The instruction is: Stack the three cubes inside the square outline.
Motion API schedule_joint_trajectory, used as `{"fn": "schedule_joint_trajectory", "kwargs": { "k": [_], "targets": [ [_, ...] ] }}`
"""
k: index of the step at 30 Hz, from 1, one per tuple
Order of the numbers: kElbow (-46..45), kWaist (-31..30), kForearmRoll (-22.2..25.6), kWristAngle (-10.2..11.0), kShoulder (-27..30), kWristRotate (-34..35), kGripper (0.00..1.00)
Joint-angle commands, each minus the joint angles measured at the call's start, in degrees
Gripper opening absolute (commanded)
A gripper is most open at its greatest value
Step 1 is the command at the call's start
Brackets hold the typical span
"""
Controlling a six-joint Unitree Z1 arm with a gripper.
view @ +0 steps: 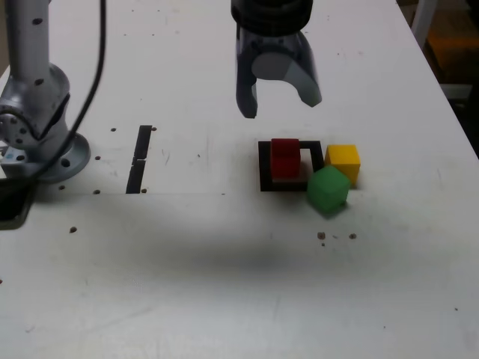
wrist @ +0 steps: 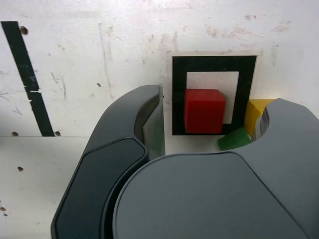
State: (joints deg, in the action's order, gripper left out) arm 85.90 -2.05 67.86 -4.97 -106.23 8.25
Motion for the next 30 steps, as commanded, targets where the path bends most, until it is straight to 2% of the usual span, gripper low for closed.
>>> {"fn": "schedule_joint_trajectory", "kwargs": {
  "k": [1, 13, 30],
  "targets": [
    [1.6, -0.9, 0.7, 0.2, 0.2, 0.3, 0.74],
    [10.5, -7.0, 1.8, 0.4, -3.4, 1.8, 0.74],
    [16.8, -10.2, 2.6, 0.0, -10.6, 2.3, 0.74]
  ]
}}
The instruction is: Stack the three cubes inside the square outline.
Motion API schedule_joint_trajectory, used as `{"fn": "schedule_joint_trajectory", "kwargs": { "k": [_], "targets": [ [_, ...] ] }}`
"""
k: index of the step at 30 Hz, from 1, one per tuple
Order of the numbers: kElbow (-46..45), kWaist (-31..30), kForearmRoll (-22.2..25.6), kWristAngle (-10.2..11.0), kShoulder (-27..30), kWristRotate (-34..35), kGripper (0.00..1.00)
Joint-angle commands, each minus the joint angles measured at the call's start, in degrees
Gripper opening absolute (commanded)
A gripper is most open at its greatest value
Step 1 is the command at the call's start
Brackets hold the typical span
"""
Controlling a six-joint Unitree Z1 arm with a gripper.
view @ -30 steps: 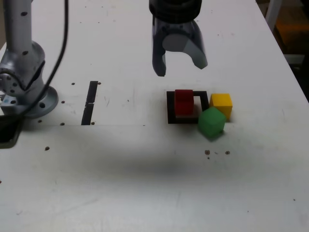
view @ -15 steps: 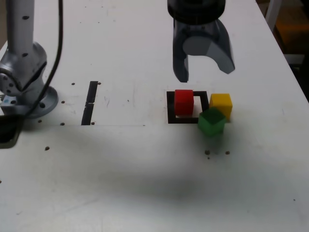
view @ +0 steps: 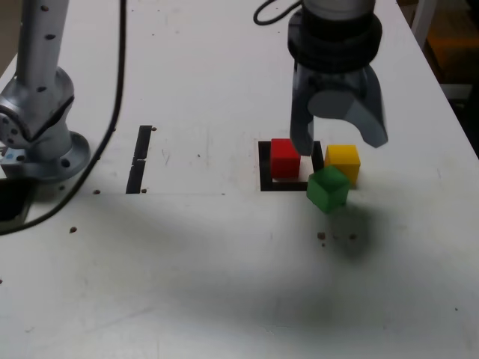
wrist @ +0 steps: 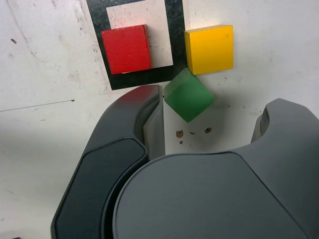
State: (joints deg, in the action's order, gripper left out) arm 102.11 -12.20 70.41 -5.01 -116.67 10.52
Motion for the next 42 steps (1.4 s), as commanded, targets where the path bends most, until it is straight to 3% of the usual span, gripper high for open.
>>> {"fn": "schedule_joint_trajectory", "kwargs": {
  "k": [1, 19, 28, 42],
  "targets": [
    [0.9, -0.1, 0.1, 0.1, -0.5, 0.0, 0.74],
    [5.2, 1.8, 0.4, 2.7, -5.6, 1.4, 0.74],
    [5.1, 3.0, 2.2, 5.5, -4.7, 2.7, 0.74],
    [4.3, 3.4, 4.4, 6.1, -4.2, 3.3, 0.74]
  ]
}}
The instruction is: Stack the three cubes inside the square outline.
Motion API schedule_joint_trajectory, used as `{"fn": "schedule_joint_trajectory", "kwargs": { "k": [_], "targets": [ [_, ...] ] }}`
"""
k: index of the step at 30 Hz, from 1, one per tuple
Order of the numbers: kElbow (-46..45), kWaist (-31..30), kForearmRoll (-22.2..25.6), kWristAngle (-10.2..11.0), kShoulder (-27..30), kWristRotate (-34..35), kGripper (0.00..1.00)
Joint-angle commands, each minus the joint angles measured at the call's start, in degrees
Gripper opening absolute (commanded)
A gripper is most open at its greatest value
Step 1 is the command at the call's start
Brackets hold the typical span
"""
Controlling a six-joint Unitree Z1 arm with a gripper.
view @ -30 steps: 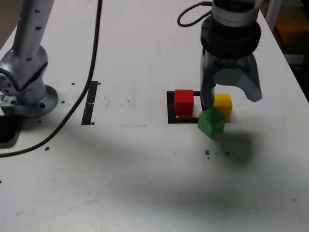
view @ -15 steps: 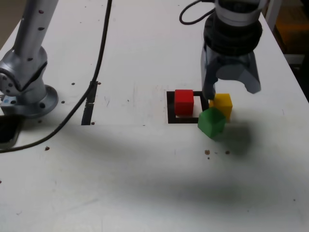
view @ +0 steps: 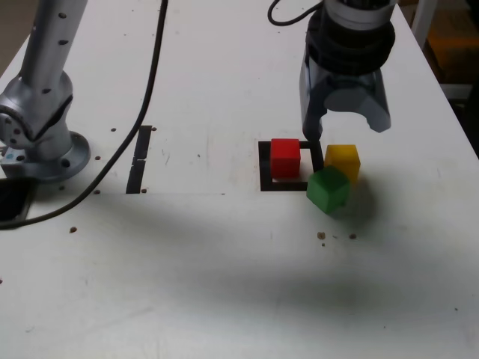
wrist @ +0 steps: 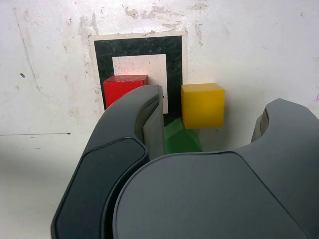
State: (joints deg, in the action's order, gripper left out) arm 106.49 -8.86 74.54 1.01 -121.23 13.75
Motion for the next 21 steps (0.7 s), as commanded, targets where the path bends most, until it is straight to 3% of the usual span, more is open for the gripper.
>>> {"fn": "schedule_joint_trajectory", "kwargs": {
  "k": [1, 21],
  "targets": [
    [-0.2, 0.1, 0.4, 0.0, 0.3, 0.0, 0.74],
    [0.3, 0.1, 0.1, -1.6, -3.6, 0.0, 0.74]
  ]
}}
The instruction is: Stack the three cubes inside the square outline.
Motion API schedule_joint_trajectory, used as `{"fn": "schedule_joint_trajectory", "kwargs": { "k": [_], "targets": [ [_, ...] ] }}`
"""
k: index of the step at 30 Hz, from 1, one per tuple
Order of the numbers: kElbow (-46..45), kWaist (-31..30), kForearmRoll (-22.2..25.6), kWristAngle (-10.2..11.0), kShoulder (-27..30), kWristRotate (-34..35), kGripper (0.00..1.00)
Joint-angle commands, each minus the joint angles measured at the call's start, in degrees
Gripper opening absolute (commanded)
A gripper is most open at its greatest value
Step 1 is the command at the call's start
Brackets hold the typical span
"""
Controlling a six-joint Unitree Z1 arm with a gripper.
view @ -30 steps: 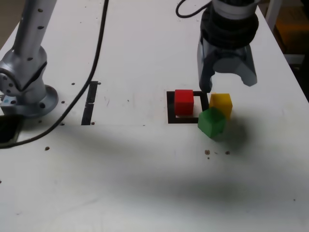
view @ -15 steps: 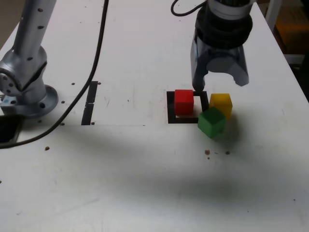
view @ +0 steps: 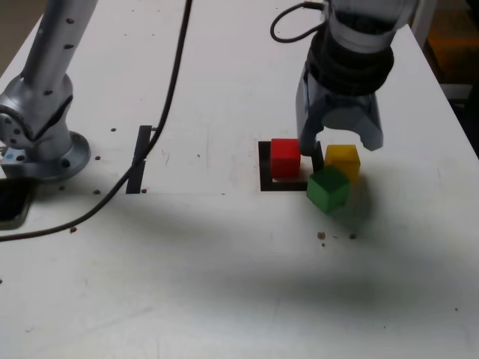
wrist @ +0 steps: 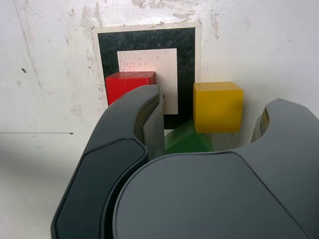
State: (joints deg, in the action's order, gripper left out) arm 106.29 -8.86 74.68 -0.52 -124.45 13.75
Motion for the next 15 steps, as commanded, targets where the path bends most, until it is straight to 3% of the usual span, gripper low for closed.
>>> {"fn": "schedule_joint_trajectory", "kwargs": {
  "k": [1, 15],
  "targets": [
    [0.7, 0.1, 0.0, -0.1, -0.5, 0.0, 0.74],
    [2.3, 0.1, 0.5, -0.3, -2.3, 0.0, 0.74]
  ]
}}
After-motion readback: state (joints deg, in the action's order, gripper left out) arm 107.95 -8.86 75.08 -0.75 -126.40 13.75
